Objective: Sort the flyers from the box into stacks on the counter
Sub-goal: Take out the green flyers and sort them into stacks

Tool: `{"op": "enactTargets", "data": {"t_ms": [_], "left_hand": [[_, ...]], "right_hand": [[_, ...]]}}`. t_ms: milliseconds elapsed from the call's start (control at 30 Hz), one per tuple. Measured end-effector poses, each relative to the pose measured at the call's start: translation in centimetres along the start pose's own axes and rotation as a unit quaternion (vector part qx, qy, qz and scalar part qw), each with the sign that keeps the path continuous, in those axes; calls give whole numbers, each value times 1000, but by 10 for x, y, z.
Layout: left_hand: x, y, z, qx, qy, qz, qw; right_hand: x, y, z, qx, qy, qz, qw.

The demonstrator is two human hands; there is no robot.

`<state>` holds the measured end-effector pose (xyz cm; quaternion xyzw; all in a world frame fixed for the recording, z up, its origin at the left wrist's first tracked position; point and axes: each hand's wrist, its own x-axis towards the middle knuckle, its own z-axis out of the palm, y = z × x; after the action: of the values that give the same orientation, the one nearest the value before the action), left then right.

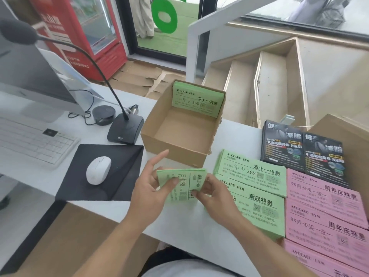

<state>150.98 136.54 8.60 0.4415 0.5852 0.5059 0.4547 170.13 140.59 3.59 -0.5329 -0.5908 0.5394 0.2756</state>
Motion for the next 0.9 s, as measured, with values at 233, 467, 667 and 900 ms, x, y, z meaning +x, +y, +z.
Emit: {"op": "enactTargets", "data": {"t_ms": [233,467,667,900], "left_hand": [[-6,21,17,-20,78,40,996],[6,13,71,-30,59,36,997],[34,-18,127,105,-115,27,987],[89,-39,160,262,-156,-24,952]], "right_hand": [[-25,9,-42,82,-35,20,996],[-61,41,-113,207,151,106,961],[-46,41,-176,67,328,91,938],[7,44,-195,-84,316,108,939]]}}
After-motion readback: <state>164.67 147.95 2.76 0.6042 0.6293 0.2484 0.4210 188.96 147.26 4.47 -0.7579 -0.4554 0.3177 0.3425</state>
